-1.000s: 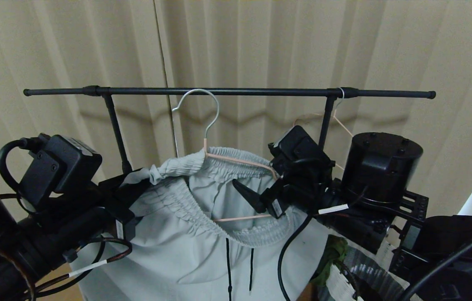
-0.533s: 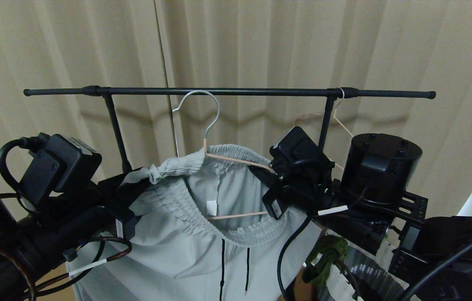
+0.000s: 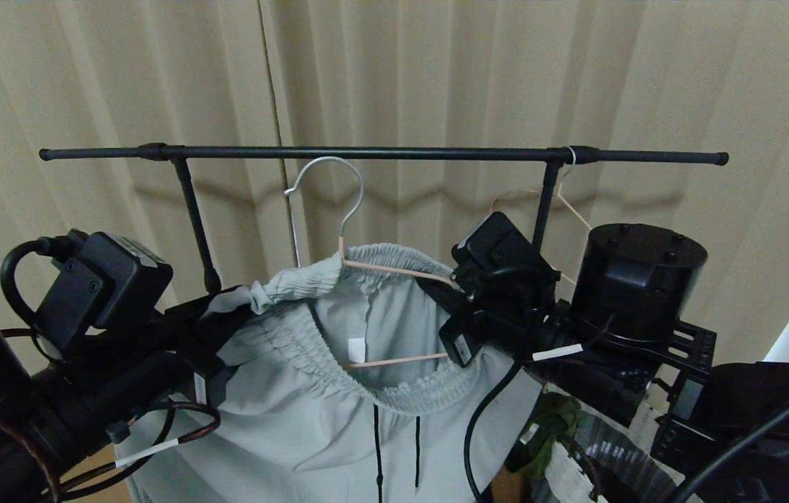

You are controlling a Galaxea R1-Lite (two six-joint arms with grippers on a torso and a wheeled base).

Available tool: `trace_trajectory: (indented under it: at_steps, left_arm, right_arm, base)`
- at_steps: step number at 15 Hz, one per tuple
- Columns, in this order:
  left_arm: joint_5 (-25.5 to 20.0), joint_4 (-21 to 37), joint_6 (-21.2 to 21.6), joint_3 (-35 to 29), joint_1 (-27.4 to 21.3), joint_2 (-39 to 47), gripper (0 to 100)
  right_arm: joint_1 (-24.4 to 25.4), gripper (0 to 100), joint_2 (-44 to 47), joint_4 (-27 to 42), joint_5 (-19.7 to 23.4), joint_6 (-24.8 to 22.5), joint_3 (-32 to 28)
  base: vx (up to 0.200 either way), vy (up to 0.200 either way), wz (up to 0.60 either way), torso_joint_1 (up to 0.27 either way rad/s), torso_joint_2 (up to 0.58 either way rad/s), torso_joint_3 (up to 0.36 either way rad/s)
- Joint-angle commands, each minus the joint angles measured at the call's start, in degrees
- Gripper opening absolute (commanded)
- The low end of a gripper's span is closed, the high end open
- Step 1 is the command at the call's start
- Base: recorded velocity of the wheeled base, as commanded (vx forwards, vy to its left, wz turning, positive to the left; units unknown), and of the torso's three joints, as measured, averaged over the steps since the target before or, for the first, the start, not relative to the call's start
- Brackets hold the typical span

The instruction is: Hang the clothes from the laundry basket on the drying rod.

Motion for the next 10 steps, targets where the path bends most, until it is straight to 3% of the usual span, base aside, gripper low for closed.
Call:
trace_trajectory:
  at_steps: [1,3,10]
  left_arm:
    - [0.0,0.1,-0.1,0.2,0.0,0.0,100]
    - [0.1,0.1,-0.3,0.3,0.0,-0.2,100]
    - [0.0,0.2,-3.8,3.5,0.1,-8.3,100]
  right_arm:
    - [0.0,0,-0.4,-0.1,-0.1,0.0,0.1]
    - [-0.5,0,-0.6,0.0,-0.7,0.0,0.2]
    - [-9.1,0,-4.9,0.0,-1.1,0.0,3.6]
  base:
    - [0.0,0.0,0.0,0.0,0.0,0.0]
    - [0.0,0.0,0.0,0.0,0.0,0.0]
    - [0.0,0.0,0.0,0.0,0.0,0.0]
